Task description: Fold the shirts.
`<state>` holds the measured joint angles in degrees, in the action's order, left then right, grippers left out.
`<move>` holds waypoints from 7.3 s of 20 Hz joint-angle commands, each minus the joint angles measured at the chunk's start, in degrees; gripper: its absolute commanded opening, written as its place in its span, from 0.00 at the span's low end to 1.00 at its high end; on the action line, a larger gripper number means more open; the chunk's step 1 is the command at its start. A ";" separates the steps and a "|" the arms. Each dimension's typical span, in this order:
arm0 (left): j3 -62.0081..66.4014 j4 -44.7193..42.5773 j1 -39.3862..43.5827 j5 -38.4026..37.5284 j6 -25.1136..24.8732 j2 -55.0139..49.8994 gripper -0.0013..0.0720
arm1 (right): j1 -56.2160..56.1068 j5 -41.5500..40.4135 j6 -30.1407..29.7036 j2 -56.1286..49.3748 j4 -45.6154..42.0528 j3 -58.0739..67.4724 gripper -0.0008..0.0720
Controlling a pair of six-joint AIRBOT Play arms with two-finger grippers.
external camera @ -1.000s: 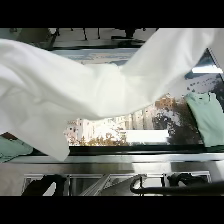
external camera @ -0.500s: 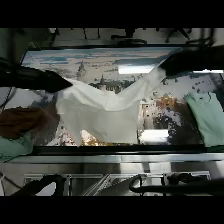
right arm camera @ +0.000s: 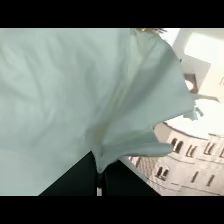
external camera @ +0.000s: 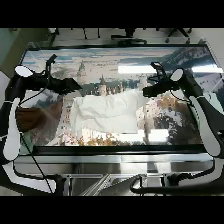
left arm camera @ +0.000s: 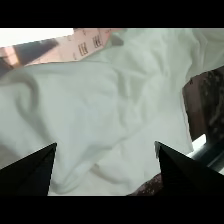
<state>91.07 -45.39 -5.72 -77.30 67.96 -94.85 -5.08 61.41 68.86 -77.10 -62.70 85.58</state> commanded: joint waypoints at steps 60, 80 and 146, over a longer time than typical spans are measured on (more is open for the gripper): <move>-62.90 -5.73 9.84 26.75 16.48 29.14 0.88 | 1.46 12.44 -12.94 40.22 6.29 -46.07 0.89; -46.27 -16.37 21.18 18.34 16.79 25.62 0.03 | -5.79 7.21 -14.21 28.02 28.48 -29.09 0.04; -53.42 -18.01 -2.51 13.57 14.10 19.63 0.86 | 22.21 15.89 -4.11 29.57 17.81 -53.20 0.64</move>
<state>39.29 -64.36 -10.13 -67.18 82.67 -72.84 17.39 79.05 64.53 -48.69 -44.58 37.82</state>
